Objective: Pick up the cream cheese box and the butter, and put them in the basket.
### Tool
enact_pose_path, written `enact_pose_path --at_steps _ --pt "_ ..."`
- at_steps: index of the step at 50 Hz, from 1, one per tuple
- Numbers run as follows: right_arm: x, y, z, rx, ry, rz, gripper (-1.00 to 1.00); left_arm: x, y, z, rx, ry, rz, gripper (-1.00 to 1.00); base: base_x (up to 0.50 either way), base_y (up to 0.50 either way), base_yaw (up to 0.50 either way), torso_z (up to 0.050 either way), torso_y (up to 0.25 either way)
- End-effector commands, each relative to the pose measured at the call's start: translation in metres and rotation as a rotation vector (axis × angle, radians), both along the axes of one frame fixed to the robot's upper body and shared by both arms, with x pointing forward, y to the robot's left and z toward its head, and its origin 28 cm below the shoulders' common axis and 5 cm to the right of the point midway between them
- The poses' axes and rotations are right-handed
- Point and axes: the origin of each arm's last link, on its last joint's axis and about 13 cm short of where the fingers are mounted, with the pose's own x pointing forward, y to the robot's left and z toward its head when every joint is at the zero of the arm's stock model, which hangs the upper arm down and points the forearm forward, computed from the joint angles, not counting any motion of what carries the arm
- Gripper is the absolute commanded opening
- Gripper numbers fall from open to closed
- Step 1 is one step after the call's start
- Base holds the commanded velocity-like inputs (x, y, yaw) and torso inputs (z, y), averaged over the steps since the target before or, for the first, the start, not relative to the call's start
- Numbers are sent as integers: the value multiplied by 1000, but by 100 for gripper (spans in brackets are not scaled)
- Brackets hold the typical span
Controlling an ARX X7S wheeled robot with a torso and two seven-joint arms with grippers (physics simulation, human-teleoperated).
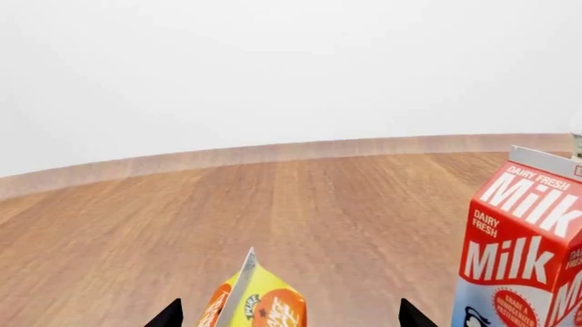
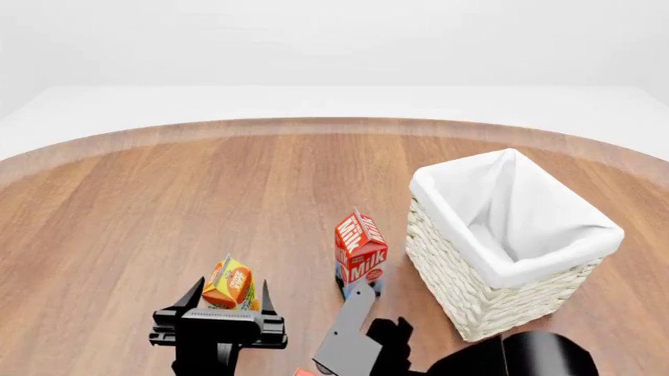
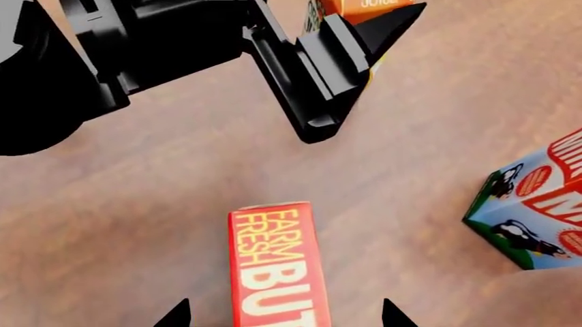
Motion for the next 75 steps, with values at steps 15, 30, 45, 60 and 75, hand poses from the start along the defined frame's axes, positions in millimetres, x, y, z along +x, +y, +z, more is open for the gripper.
enact_pose_path --at_steps 15,30,45,60,75 --pt "11 0 -19 -20 49 -29 100 0 0 -1 1 0 0 100 0 0 0 0 0" --pt "12 2 -28 -41 70 -28 100 1 0 -41 -5 1 0 100 0 0 0 0 0" --pt "13 3 -33 -59 81 -26 100 0 0 1 1 -1 0 100 0 0 0 0 0" --pt "15 5 -39 -61 97 -26 100 0 0 1 1 -1 0 100 0 0 0 0 0" --pt "15 7 -47 -72 114 -22 100 0 0 1 1 -1 0 100 0 0 0 0 0"
